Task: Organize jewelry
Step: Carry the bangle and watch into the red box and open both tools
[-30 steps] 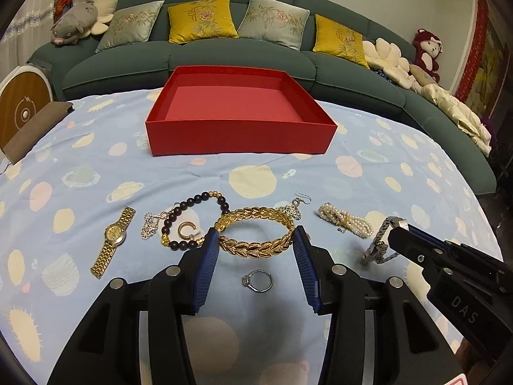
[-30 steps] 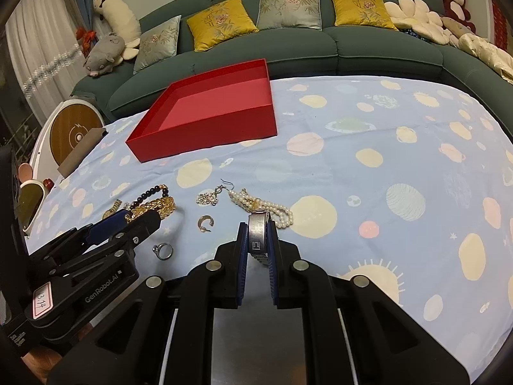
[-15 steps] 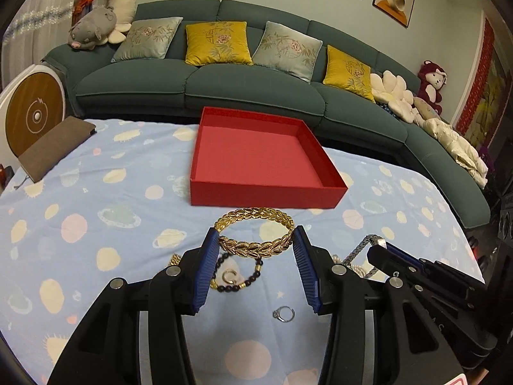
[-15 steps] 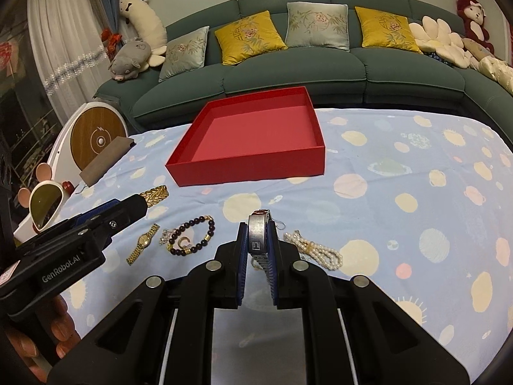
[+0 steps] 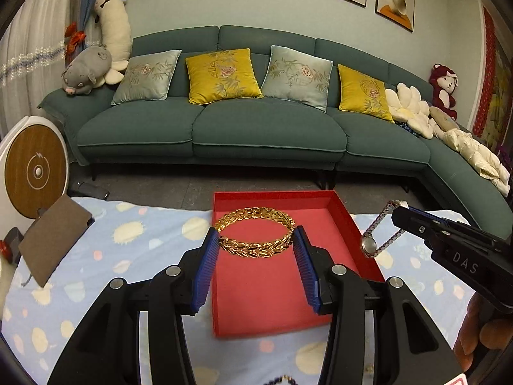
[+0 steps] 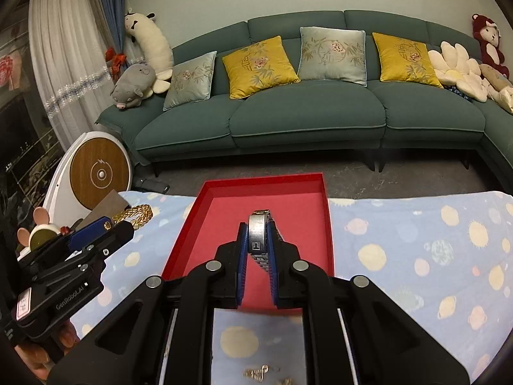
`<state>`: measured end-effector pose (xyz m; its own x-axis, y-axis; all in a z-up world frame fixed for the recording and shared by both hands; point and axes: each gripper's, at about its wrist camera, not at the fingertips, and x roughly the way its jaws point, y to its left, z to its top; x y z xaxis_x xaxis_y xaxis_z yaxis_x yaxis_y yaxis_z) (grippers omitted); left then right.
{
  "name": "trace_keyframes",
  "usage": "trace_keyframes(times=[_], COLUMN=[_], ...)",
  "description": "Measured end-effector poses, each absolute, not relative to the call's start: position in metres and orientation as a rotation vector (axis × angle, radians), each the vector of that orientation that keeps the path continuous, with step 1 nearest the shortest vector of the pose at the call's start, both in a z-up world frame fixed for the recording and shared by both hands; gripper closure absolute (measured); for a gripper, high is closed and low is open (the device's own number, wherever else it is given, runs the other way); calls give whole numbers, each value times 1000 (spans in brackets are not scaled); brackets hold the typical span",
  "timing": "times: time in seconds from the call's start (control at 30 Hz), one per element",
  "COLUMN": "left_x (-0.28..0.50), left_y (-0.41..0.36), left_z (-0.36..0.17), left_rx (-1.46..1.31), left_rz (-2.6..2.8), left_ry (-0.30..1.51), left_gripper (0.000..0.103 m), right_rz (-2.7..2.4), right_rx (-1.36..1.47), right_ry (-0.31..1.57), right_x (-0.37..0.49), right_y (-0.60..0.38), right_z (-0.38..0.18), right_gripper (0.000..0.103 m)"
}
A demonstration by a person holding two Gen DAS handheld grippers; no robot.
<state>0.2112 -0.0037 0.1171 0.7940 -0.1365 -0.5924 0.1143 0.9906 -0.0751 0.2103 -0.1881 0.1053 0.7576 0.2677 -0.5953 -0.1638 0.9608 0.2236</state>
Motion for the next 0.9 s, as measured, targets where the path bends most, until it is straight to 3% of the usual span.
trace_keyframes(times=[0.37, 0.77, 0.9], left_x=[354, 386, 377], left_y=[-21, -18, -10], left_z=[65, 14, 10], left_rx=[-13, 0, -20], left_rz=[-69, -62, -58], left_ry=[721, 889, 919], left_gripper=[58, 57, 39], right_rz=[201, 195, 212], right_rx=[161, 119, 97], right_ry=[734, 890, 919], right_x=[355, 386, 370], right_y=[-178, -193, -196], right_z=[60, 6, 2], right_gripper=[92, 91, 89])
